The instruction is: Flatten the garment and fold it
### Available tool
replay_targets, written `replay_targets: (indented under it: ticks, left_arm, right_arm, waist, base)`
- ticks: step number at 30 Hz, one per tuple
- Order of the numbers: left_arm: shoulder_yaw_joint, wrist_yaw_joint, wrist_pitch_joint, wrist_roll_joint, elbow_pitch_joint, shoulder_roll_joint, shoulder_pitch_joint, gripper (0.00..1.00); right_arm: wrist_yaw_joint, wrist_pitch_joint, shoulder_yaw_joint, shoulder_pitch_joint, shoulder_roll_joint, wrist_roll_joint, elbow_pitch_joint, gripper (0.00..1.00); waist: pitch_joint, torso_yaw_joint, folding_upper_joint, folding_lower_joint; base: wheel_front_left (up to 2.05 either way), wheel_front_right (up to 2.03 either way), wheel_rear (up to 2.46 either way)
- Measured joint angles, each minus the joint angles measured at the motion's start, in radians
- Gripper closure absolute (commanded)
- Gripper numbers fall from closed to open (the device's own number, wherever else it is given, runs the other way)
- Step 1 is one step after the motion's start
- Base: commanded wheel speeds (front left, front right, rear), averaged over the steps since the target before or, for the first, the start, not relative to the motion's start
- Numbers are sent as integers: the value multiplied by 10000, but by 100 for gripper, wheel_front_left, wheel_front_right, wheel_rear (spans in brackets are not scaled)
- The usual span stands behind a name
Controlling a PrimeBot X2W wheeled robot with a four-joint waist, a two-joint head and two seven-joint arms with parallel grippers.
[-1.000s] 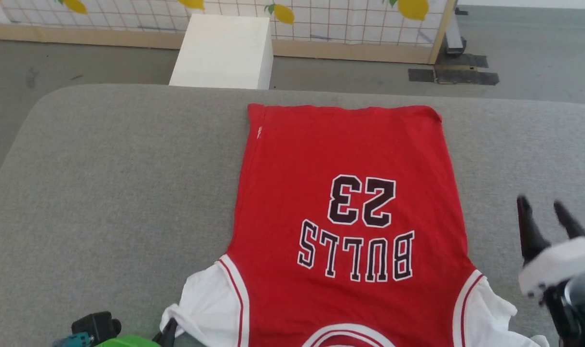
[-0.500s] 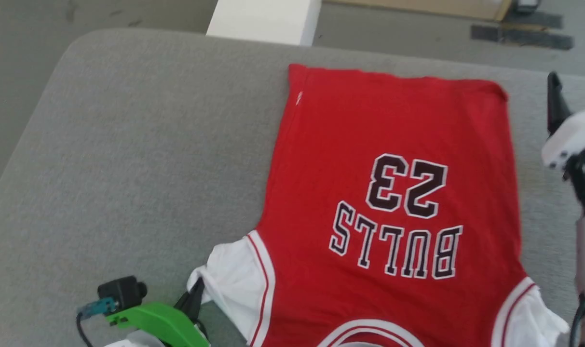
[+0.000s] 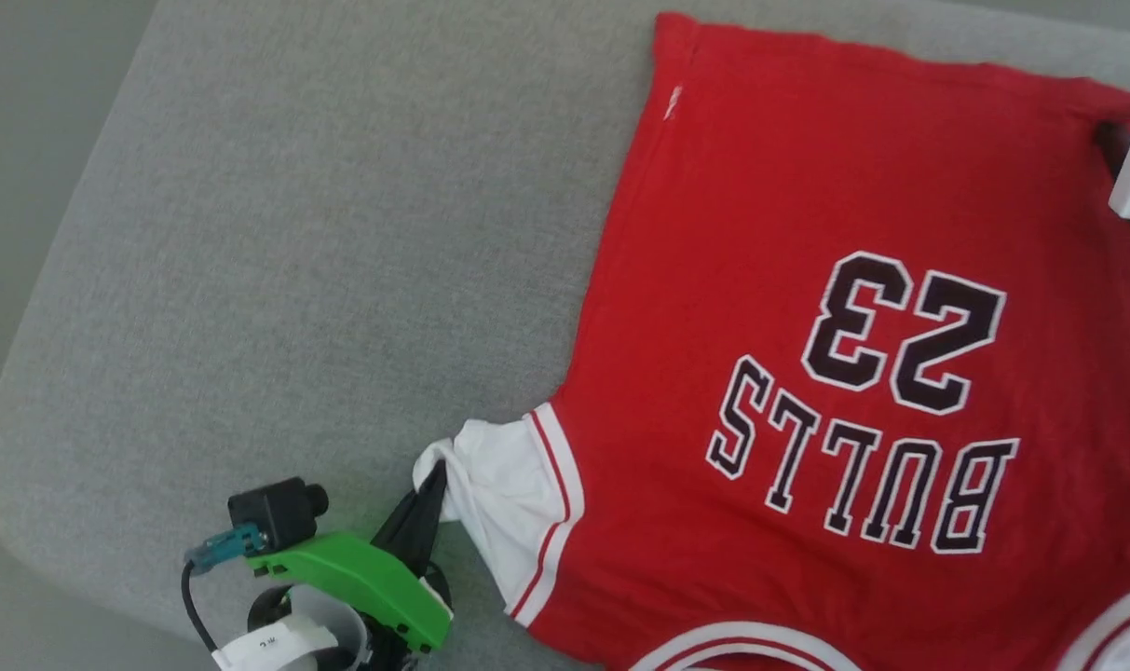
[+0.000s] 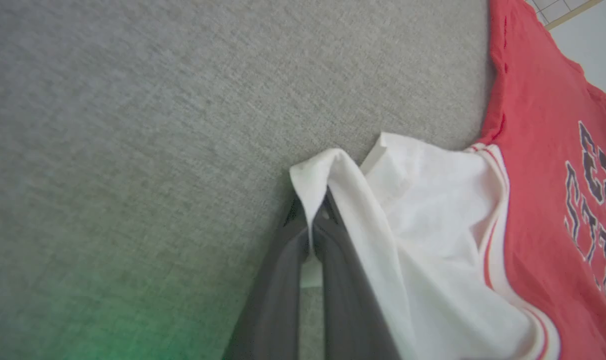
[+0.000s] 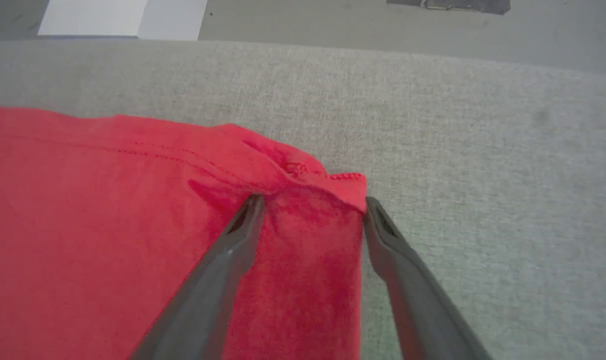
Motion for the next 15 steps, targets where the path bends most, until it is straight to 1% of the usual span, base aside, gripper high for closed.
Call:
replay_targets:
  ticks: [3, 4, 5, 6, 7, 8, 9, 12, 15]
  left_arm:
    - [-105, -50, -111, -157, 35, -29, -121, 100]
    - [-150, -75, -117, -161, 46, -31, -163, 100]
    - [-173, -82, -146, -161, 56, -31, -191, 100]
    - [-199, -82, -196, -161, 71, -36, -210, 100]
    - [-213, -82, -205, -161, 100, -46, -230, 100]
    - [-221, -82, -221, -159, 136, -48, -246, 100]
    - [-222, -82, -224, -159, 171, -48, -256, 100]
    - [-209, -77, -232, -159, 282, -44, -277, 100]
    - [-165, -19, -219, -159, 360, 0, -244, 100]
  right_arm:
    - [0, 803, -211, -250, 13, -499, -148, 0]
    - [0, 1001, -316, -335, 33, -625, -261, 35]
    - [0, 1112, -435, -355, 69, -725, -380, 55]
    - [0, 1175, -623, -351, 132, -817, -529, 68]
    - [0, 1168, -744, -329, 192, -886, -675, 90]
    - [0, 959, -832, -251, 265, -926, -890, 100]
    - [0, 679, -874, -128, 337, -949, -1051, 100]
    - [0, -863, -1051, 481, 646, -694, -1641, 100]
    - [0, -2867, -888, 1427, 899, -123, -2243, 100]
  waist:
    - [258, 161, 0, 0]
    - [326, 208, 0, 0]
    - [368, 244, 0, 0]
    - [399, 282, 0, 0]
    - [403, 300, 0, 0]
    - [383, 305, 0, 0]
    - [358, 302, 0, 0]
    - [191, 272, 0, 0]
    - [-98, 174, 0, 0]
  base:
    - [0, 0, 0]
    - [0, 0, 0]
    - [0, 0, 0]
    - [0, 0, 0]
    - [0, 0, 0]
    - [0, 0, 0]
    - [0, 0, 0]
    - [0, 0, 0]
    - [0, 0, 0]
